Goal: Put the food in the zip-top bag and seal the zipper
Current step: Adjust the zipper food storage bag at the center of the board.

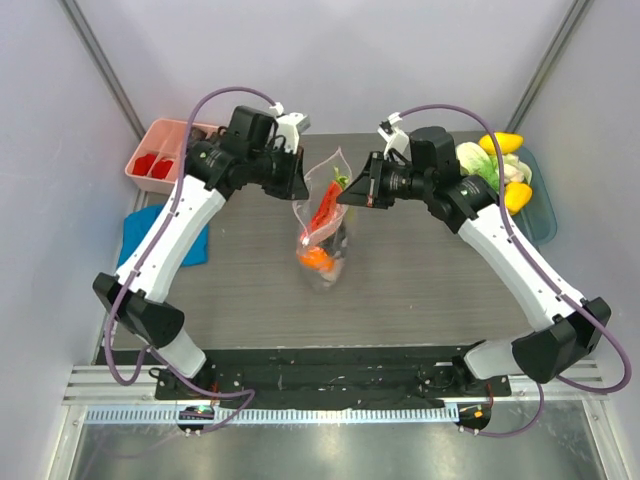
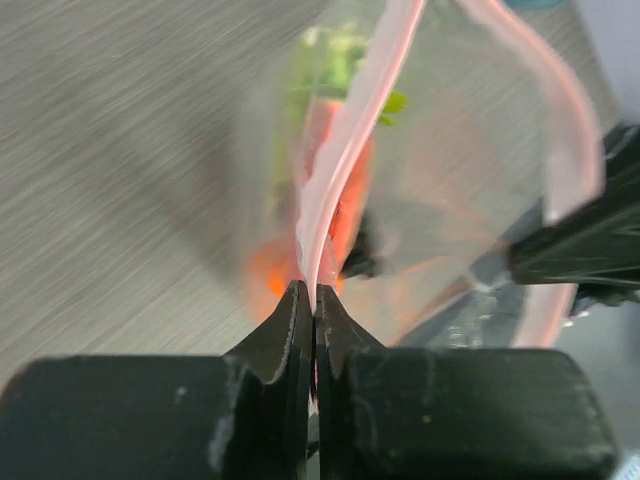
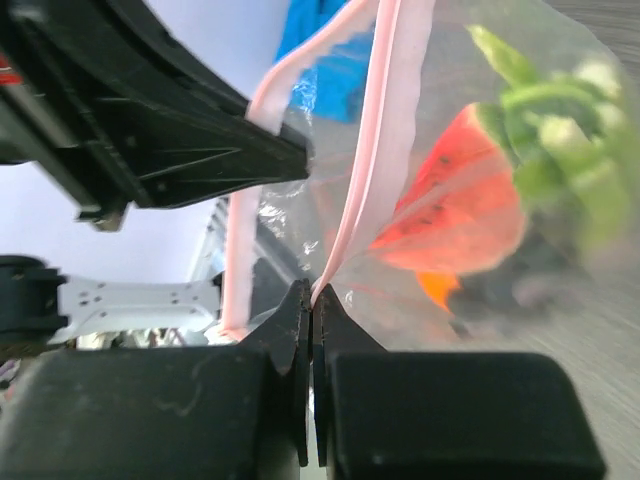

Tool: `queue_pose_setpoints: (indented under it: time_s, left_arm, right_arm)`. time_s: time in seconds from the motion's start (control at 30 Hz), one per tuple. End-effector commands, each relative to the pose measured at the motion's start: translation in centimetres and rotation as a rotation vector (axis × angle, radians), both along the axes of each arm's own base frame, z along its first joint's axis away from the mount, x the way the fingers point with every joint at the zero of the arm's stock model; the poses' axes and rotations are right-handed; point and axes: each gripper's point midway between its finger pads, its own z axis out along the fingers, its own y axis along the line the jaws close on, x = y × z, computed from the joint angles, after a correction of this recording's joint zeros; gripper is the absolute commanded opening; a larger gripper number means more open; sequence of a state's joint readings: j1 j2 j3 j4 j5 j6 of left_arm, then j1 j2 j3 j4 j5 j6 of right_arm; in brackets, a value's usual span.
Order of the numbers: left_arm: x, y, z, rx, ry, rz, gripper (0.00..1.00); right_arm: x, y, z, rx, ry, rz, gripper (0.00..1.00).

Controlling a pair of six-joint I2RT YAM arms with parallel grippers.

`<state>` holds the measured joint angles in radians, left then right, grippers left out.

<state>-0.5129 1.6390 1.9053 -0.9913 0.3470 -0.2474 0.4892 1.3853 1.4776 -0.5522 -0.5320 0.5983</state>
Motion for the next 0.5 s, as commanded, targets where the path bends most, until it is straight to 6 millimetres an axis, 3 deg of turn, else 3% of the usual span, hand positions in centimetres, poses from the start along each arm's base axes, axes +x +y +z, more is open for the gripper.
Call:
queue_pose_setpoints:
  time_s: [0.0,0.17,0.3,0.4,0.47]
  left_arm:
    - [-1.3,3.2,1.3,0.123,-0.097,-0.039,0.07]
    - [-2.6,1.5,3.1,-0.003,-0.087,-0.091,0.07]
    - [-1.7,1.9,0.1,0.068,-0.008,-0.053,0.0]
    - [-2.3,1.4,-1.0,0.05,0.05,-0.073,0.0]
    - [-2.4,1.1,-0.7,0.028,0.047,-0.078,0.0]
  right_arm:
    - [-2.1,1.0,5.9,0.158,-0.072,0.08,0.01]
    - [-2.0,1.2,6.9,0.172,-0.089,0.085,0.01]
    - [-1.4,0.6,3.6,0.082,-0.073,0.069,0.01]
    - [-0.6,-0.3,1.2,-0.008,-0.101,0.043,0.01]
    - [-0.1,-0.7,-0.3,-0.063,-0.112,0.036,0.01]
